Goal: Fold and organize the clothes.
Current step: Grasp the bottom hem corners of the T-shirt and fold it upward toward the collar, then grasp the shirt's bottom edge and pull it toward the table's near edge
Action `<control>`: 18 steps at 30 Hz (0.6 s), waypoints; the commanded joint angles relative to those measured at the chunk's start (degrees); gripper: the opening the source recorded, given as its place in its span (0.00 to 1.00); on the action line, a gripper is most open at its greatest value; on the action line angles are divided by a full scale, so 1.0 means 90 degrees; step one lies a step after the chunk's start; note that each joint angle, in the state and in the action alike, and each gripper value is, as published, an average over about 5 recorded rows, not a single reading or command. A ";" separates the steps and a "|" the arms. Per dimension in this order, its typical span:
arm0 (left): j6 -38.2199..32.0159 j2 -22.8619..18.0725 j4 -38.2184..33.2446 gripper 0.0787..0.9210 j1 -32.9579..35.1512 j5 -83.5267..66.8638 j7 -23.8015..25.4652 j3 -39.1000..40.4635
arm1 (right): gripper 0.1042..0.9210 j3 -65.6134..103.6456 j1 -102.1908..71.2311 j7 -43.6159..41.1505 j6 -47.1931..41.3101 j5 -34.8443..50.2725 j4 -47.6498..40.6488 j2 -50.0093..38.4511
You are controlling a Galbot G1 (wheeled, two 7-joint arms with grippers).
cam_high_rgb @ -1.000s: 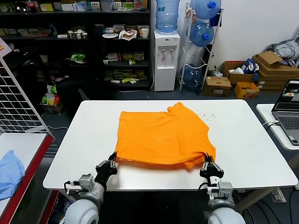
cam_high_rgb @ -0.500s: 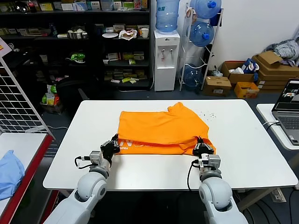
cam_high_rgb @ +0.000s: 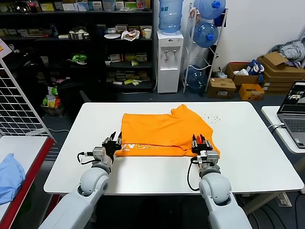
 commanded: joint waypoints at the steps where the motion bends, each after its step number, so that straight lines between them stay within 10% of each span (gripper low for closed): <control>1: 0.0177 0.0137 -0.0219 0.36 0.0138 0.0014 -0.0013 -0.0054 | 0.62 0.0053 0.0045 -0.0172 0.0222 -0.0096 -0.0031 -0.0045; 11: 0.0369 0.0551 -0.1293 0.71 0.1568 -0.0306 0.0008 -0.0244 | 0.95 0.0737 -0.1449 -0.0650 0.0505 0.0147 0.0787 -0.0707; 18: 0.0404 0.0409 -0.1115 0.95 0.1758 -0.0413 0.0032 -0.0308 | 1.00 0.1068 -0.1919 -0.0942 0.0504 0.0636 0.0754 -0.0971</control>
